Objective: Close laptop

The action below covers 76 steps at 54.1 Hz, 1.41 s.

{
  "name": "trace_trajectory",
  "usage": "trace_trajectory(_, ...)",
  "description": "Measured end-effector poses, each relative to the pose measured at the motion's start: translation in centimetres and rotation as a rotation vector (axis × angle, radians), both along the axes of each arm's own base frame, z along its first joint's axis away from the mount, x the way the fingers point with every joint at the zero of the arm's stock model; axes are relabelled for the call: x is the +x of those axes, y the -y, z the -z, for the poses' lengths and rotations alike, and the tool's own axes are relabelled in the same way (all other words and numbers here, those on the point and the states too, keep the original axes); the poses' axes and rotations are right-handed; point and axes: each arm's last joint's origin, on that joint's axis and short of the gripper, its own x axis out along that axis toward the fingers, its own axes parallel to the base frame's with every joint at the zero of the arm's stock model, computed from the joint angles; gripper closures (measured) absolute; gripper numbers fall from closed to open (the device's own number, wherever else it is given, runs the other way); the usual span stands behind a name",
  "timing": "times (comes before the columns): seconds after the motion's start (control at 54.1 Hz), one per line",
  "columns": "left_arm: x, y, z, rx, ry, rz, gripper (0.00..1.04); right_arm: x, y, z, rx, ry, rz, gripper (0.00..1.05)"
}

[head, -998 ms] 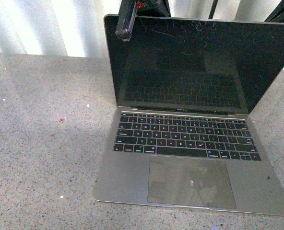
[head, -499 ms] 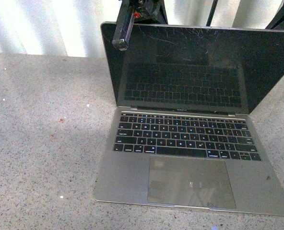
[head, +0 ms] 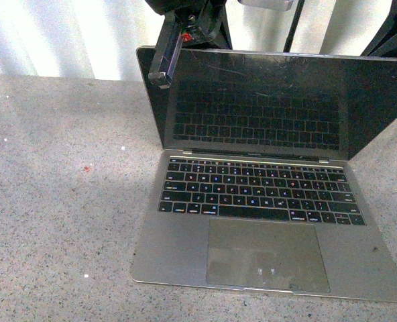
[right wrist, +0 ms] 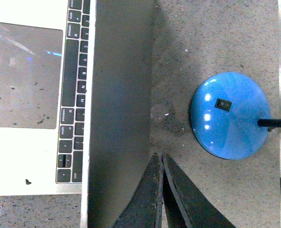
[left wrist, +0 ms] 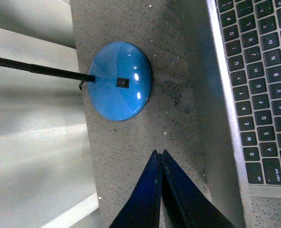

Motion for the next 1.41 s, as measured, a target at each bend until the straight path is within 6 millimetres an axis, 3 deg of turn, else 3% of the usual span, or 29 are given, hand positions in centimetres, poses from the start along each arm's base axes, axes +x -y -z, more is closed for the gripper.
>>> trace_trajectory(0.795, -3.9, 1.1, 2.6, -0.001, -0.072, 0.061, 1.01, -2.4, -2.3, 3.4, -0.004, -0.067, -0.036, 1.02)
trace_trajectory(1.405, -4.8, 1.3, 4.5, 0.003, -0.096, 0.065, 1.01, -4.0, -3.4, 6.1, 0.016, -0.113, -0.056, 1.02)
